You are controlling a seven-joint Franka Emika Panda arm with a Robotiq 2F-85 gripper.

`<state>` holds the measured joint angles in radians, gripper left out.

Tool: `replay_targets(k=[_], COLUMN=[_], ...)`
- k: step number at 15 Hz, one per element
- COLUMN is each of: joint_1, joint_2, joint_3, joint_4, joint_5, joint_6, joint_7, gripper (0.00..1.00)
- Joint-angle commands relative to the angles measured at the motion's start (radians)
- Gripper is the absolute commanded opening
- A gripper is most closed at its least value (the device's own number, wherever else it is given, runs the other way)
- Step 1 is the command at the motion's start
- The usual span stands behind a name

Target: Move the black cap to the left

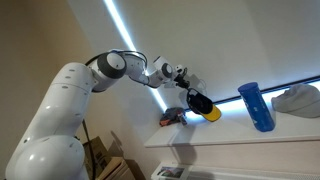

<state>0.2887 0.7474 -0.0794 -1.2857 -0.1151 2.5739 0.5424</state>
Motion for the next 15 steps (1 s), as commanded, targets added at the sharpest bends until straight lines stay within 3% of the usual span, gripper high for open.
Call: replay_targets(k=[1,5,8,9,11,12,15], joint_1=[0.083,0.258,0.421,0.467,0.596,0.663,0.809], joint_2=[-0.195,-0.295,-0.242,-0.19,-0.112,-0.091,0.01], joint_3=[-0.098,-0.329,-0.585,-0.667,-0.826,-0.871,-0.99], joint_4=[-0.231,-0.4,-0.418,-0.384,-0.4,-0.326,-0.299], joint_5=[-0.06,-0.234,-0.352,-0.314,-0.115,-0.071,0.07], joint_6=[0.23,0.546,0.799,0.861,0.97,0.884,0.888], joint_7=[0.12,0.391,0.595,0.604,0.514,0.518,0.488], gripper=[0.0,0.0,0.0,0.0,0.0,0.0,0.0])
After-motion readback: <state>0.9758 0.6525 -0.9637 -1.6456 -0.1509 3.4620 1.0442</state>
